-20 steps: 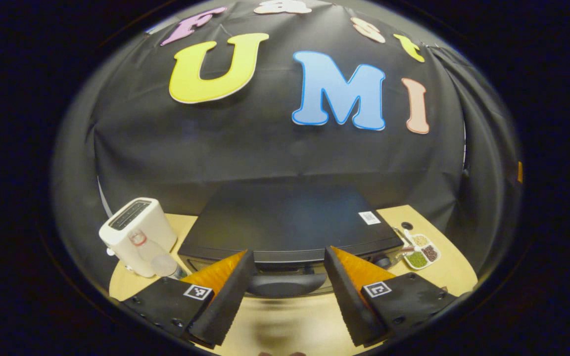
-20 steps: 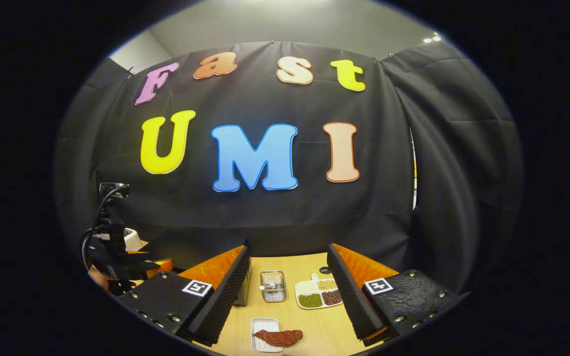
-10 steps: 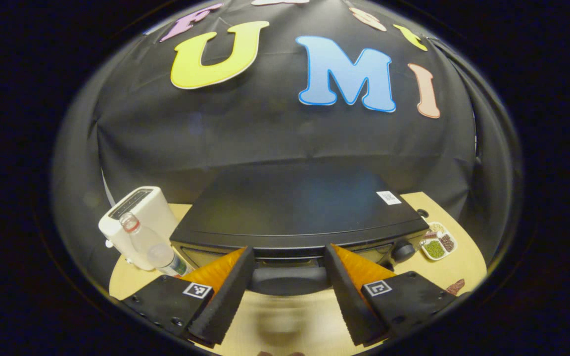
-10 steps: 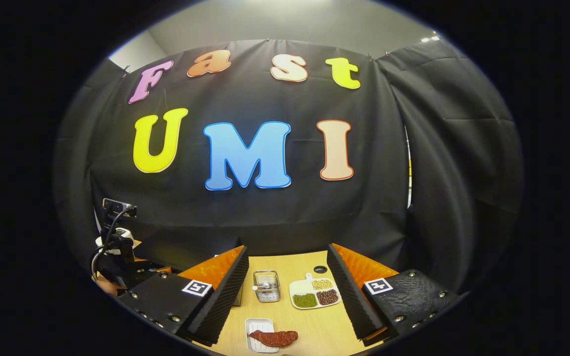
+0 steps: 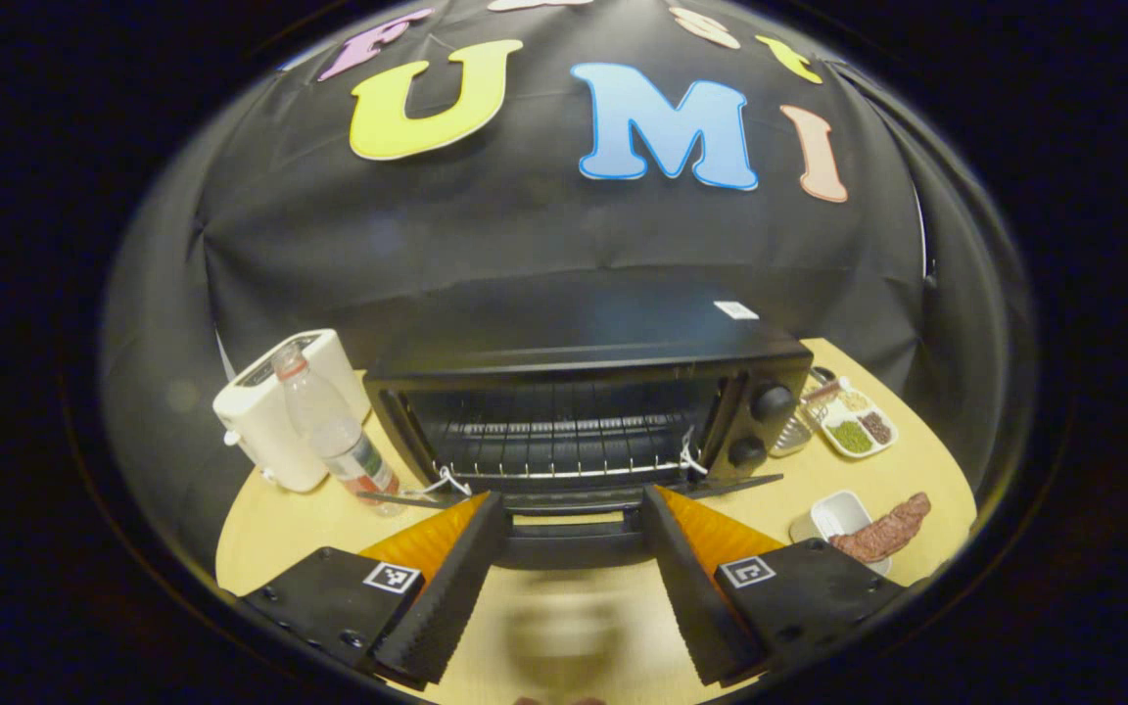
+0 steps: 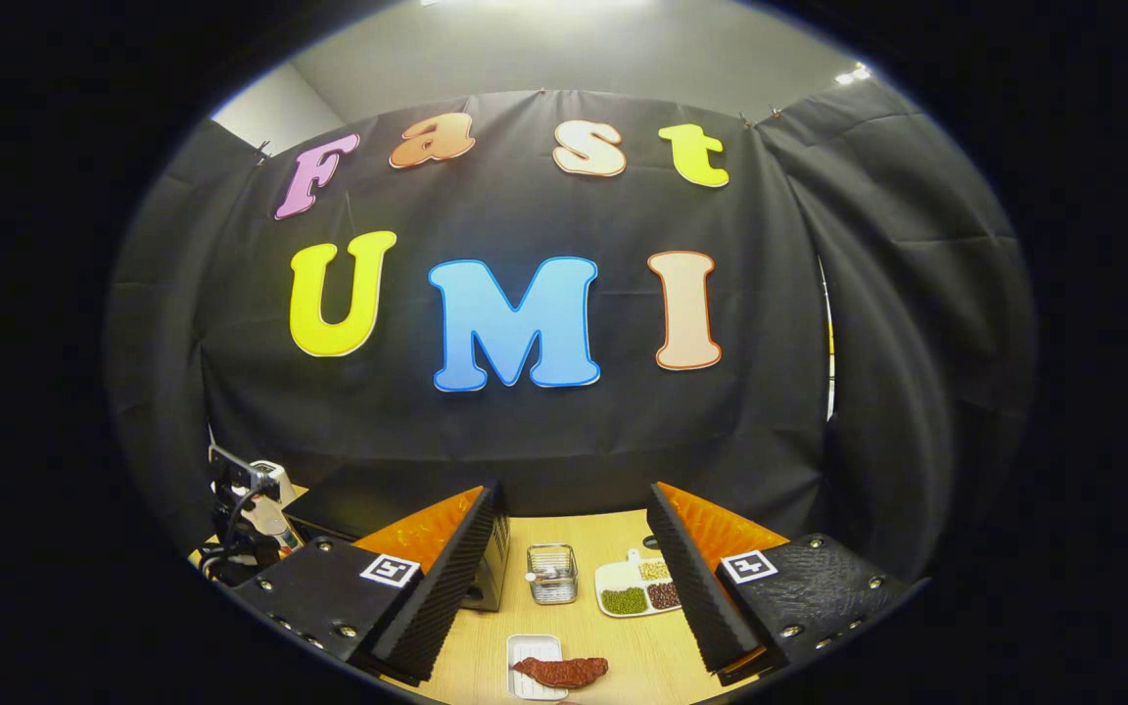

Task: Open the electric oven with the left hand, put the food in, and close the electric oven.

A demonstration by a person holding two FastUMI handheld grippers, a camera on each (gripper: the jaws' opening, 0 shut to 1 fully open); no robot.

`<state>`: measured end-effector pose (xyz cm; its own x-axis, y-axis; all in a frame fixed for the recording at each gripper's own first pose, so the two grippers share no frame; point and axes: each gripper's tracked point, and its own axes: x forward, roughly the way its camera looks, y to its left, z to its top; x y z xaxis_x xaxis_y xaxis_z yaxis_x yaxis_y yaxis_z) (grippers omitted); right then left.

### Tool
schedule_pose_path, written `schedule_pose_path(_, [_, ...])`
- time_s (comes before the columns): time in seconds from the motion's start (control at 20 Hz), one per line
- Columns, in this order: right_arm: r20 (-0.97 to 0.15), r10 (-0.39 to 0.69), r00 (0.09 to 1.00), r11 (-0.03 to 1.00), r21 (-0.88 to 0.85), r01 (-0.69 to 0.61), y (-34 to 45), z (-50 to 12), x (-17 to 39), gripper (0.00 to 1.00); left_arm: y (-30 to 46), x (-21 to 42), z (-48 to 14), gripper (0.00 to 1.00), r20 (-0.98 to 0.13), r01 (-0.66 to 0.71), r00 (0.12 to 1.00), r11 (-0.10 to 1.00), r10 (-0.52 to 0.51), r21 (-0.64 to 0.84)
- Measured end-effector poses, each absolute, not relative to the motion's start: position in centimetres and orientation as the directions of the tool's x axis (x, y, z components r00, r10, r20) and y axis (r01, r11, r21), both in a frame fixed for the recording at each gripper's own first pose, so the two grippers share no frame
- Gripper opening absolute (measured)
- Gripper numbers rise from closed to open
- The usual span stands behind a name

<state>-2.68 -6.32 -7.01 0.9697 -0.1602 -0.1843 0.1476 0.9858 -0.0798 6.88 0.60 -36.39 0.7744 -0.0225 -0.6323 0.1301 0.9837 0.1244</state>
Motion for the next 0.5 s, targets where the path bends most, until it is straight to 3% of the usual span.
schedule_pose_path(0.05, [-0.182, -0.160, 0.970, 0.986, -0.081, 0.147, -6.2, -6.9, -3.0, 0.96, 0.9, 6.0, -37.0, 0.92, -0.645, 0.130, 0.764, 0.984, -0.022, 0.119])
schedule_pose_path(0.5, [-0.203, -0.184, 0.962, 0.981, -0.102, 0.166, -6.5, -7.2, -5.2, 0.96, 2.0, 1.4, -43.3, 0.98, -0.739, 0.136, 0.673, 0.986, -0.024, 0.092])
